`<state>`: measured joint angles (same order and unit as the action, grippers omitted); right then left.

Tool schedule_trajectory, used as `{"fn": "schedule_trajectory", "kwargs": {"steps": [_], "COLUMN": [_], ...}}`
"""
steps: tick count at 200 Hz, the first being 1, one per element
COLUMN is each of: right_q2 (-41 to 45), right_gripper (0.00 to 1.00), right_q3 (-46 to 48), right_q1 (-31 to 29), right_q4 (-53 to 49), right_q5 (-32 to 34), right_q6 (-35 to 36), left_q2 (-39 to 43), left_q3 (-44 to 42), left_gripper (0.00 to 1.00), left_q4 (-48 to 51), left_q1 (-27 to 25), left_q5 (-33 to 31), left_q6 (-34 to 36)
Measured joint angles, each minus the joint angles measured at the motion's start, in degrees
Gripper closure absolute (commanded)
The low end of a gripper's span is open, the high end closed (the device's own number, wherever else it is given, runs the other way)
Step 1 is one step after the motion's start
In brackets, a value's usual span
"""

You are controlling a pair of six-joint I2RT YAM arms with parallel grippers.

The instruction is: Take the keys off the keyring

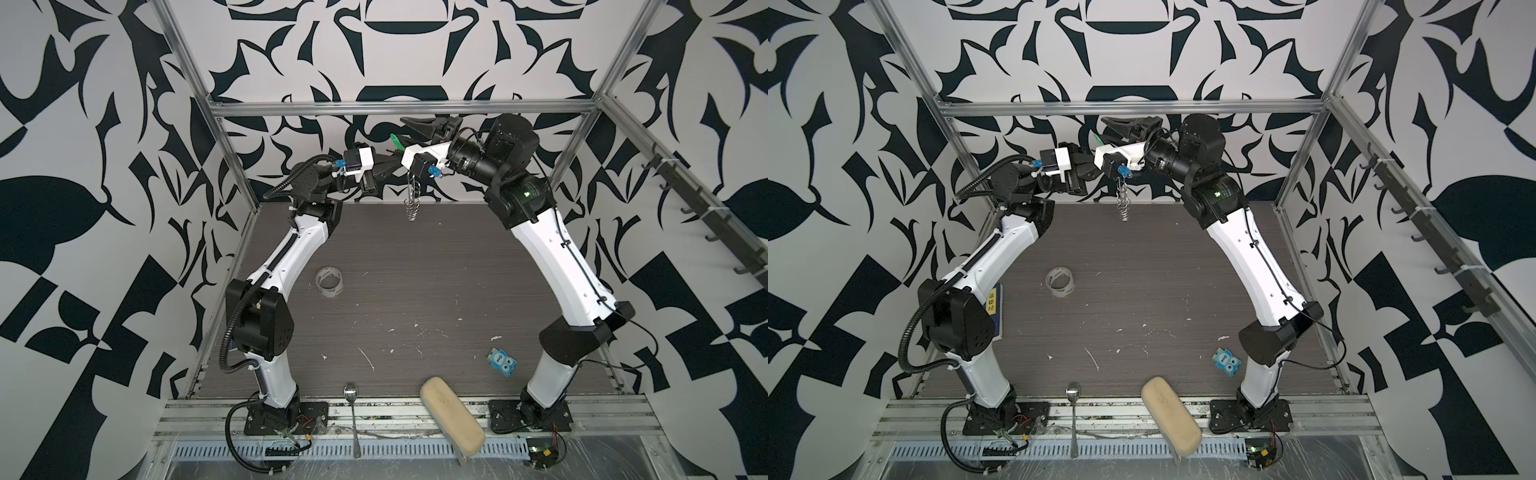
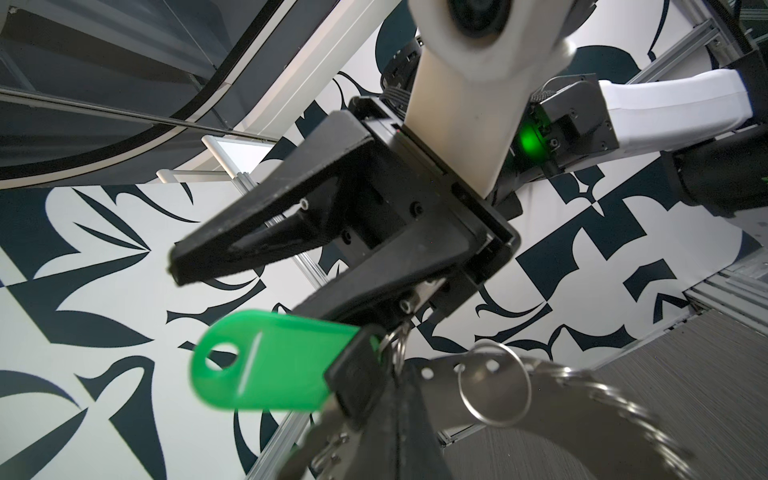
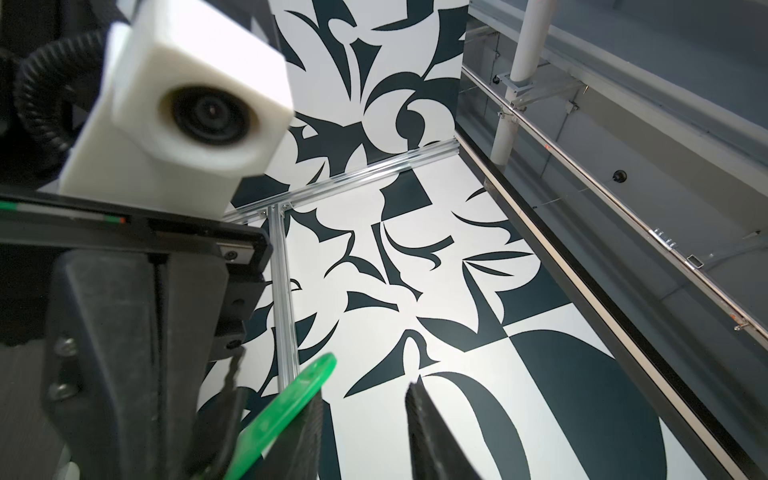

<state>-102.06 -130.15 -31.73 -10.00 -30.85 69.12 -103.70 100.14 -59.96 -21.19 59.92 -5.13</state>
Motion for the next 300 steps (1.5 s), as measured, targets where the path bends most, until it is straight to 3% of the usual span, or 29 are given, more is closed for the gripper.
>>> {"fn": "schedule_trajectory", "kwargs": {"steps": [94, 176, 228, 300], "right_q2": [1.14, 4.15, 4.96, 3.63], "right_gripper": [0.64, 0.69, 0.75, 0.78], "right_q3": [-1.9, -8.33, -8.07, -6.16], "right_q1": [1.9, 9.29, 9.14, 9.09], "right_q4": [-3.56, -15.69, -22.51, -25.86], "right_q5": [-0.74, -13.99, -17.99, -18.18], "right_q6": [-5.25, -16.44, -17.97, -17.77], "left_q2": [0.0, 0.0, 0.0, 0.02], "left_q3": [0.0, 0.0, -0.02, -1.36], "left_gripper": [1.0, 1.0, 1.0, 1.0], "left_q4": [-1.4, -1.97, -2.05, -3.04], "left_q1": [0.0, 0.35, 0.37, 0.44], "left_q5": [-0.42, -0.57, -0.55, -0.44], "left_q6": [-0.72, -0.9, -0.92, -1.03]}}
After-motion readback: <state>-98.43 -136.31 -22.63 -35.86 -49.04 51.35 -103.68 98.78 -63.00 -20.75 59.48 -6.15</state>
